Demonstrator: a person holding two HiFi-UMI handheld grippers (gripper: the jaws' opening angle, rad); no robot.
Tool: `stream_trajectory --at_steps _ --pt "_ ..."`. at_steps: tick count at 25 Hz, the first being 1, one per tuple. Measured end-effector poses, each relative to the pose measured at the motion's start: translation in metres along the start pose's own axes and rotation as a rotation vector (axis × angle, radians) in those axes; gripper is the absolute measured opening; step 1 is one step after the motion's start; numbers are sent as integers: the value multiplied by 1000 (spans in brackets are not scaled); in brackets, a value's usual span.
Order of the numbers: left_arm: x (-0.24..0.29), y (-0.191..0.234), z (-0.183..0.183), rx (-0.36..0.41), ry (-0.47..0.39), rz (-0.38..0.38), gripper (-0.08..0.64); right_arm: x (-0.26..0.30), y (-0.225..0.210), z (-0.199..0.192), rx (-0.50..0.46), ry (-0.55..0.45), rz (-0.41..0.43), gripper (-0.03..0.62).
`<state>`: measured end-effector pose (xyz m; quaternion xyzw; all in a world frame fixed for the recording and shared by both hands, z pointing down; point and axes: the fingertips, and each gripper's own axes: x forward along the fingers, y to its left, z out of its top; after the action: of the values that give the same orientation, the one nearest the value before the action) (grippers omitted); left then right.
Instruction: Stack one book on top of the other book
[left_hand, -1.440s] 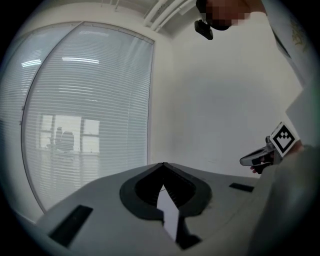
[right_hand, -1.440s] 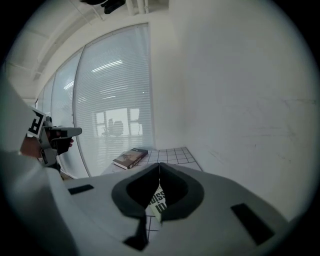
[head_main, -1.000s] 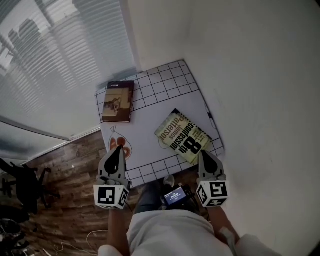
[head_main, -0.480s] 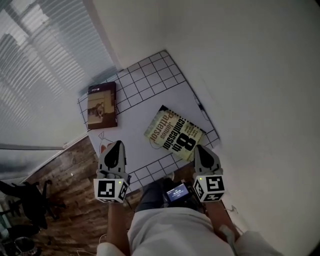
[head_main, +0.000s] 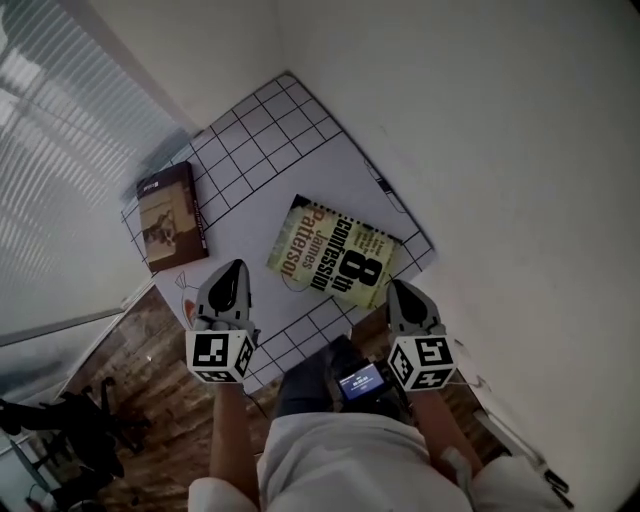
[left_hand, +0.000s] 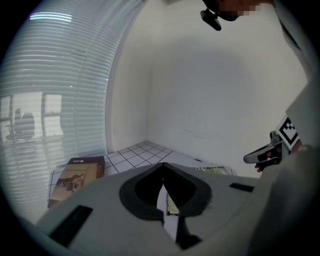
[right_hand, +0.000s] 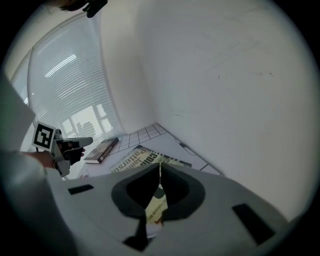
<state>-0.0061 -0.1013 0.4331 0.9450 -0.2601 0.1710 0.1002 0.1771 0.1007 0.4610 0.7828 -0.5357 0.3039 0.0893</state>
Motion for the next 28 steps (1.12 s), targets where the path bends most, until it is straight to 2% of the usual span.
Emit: stream_trajectory --at_steps 5,8,9,11,12,18,24,28 --pt "23 -12 -27 -21 84 -91 9 5 -8 -26 46 47 -18 11" --pt "33 -14 -40 -16 123 -102 11 9 -7 -46 74 97 -6 17" --pt "36 -15 -43 -11 131 -104 20 11 -7 -53 87 118 6 52" --pt "44 -20 -49 -17 155 -136 105 15 -5 -67 119 160 24 122" --pt "47 -23 -53 -27 168 -160 123 16 -6 -72 135 173 25 140" --pt "62 -34 -75 -71 270 -266 185 22 -6 -86 214 192 9 200" --pt "69 -31 -93 -96 381 -294 229 30 -2 -88 285 189 24 249" --pt "72 -31 -102 -83 451 -334 230 34 2 -89 321 192 34 275"
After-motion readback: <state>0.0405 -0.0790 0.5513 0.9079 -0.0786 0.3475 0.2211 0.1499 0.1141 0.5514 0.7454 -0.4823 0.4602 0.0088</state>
